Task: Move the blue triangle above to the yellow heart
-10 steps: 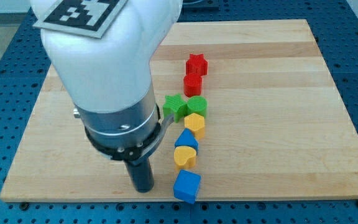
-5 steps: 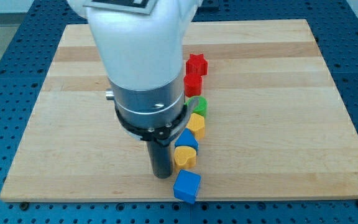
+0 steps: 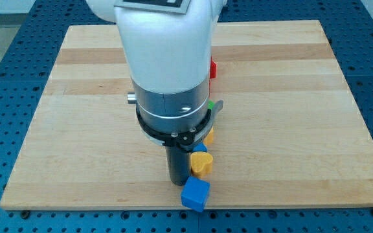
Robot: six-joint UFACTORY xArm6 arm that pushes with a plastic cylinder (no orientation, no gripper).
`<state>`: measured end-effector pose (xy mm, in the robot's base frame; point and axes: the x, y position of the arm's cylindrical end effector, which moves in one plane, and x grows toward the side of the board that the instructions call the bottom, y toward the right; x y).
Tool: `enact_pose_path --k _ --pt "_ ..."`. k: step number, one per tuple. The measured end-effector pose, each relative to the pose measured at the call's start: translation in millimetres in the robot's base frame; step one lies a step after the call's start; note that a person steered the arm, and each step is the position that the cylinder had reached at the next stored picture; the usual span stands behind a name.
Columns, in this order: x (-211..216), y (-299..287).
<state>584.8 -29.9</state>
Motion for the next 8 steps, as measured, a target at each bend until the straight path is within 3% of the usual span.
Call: enact_pose_path --k 2,4,8 --pt "-6.9 -24.7" --pt "-47.7 -21.7" --pt "-48.7 4.3"
